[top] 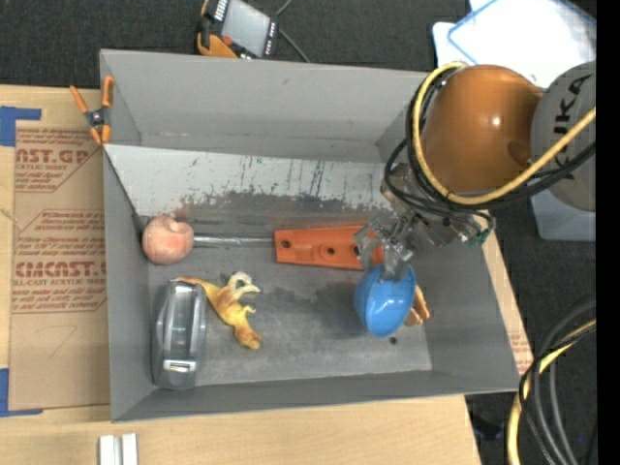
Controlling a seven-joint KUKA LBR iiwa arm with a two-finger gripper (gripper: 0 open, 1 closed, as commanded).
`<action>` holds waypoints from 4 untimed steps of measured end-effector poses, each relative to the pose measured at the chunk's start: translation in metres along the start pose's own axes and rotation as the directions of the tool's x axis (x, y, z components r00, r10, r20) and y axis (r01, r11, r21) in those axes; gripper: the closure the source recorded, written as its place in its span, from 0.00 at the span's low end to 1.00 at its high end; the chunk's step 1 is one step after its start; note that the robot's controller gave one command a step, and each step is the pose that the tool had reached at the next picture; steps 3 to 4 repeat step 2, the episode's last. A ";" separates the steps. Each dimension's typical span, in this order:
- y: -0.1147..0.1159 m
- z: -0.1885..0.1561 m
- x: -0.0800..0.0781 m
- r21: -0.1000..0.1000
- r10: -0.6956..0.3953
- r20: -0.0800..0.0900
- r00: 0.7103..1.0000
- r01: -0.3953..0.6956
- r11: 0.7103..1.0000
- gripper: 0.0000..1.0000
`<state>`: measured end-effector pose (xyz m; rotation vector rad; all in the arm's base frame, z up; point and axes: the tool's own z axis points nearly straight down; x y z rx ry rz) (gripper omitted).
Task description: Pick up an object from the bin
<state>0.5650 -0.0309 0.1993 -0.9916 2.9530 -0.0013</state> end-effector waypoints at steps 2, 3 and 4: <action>0.007 -0.025 -0.012 -0.008 -0.131 -0.006 0.991 0.131 0.991 1.00; 0.007 -0.025 -0.012 -0.008 -0.131 -0.006 0.991 0.131 0.991 1.00; 0.007 -0.025 -0.012 -0.008 -0.131 -0.006 0.991 0.131 0.991 1.00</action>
Offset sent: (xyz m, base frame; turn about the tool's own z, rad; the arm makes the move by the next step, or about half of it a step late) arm -0.0052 0.0144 0.0927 -0.0489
